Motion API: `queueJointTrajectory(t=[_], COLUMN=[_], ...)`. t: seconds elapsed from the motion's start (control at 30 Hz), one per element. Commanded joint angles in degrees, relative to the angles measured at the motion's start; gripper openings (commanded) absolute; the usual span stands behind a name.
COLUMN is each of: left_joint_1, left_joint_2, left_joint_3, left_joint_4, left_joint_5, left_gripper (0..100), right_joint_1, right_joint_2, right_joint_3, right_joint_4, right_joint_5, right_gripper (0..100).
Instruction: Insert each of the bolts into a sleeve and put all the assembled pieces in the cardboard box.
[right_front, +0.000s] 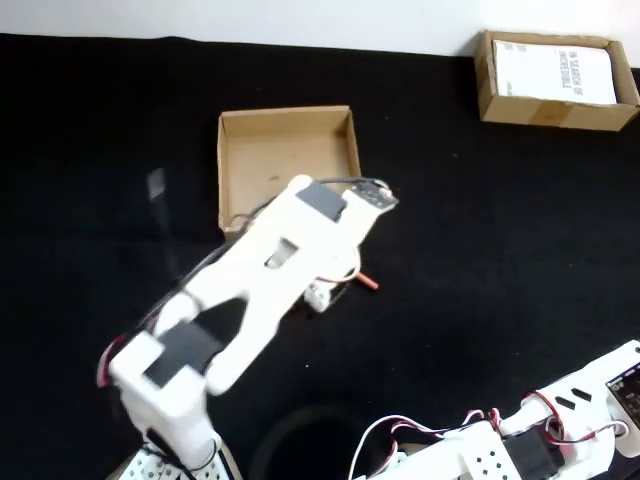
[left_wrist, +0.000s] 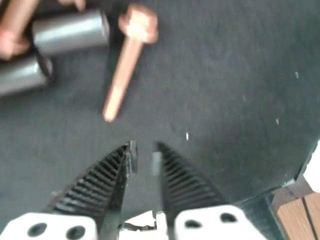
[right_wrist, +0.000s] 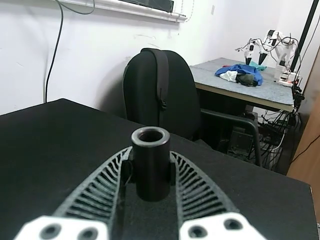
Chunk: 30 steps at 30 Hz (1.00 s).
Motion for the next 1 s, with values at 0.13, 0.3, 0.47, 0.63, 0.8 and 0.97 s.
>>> queueJointTrajectory(t=[0.13, 0.3, 0.47, 0.63, 0.8, 0.97], left_joint_1=[-1.8, -3.3, -6.02, -7.52, -6.2, -2.51], left_joint_2=[16.48, 22.29, 24.92, 27.03, 29.67, 29.93], left_joint_3=[-16.48, -23.34, -27.56, -28.44, -28.44, -28.44], left_joint_4=[0.53, 0.53, 0.53, 0.53, 0.53, 0.09], left_joint_5=[-0.35, -1.67, -5.45, -8.44, -8.79, -8.62], left_gripper=[12, 13, 13, 13, 11, 2], right_joint_1=[0.48, 0.31, 0.13, -0.04, -0.57, -0.48], right_joint_2=[-0.75, -0.75, -0.84, -0.84, -0.84, -0.92], right_joint_3=[8.04, 8.04, 8.04, 8.04, 8.04, 8.04], right_joint_4=[-1.19, -1.27, -1.36, -1.36, -1.36, -1.36], right_joint_5=[0.35, 0.44, 0.79, 0.79, 0.44, 0.44], right_gripper=[0.8, 0.8, 0.8, 0.8, 0.8, 0.8])
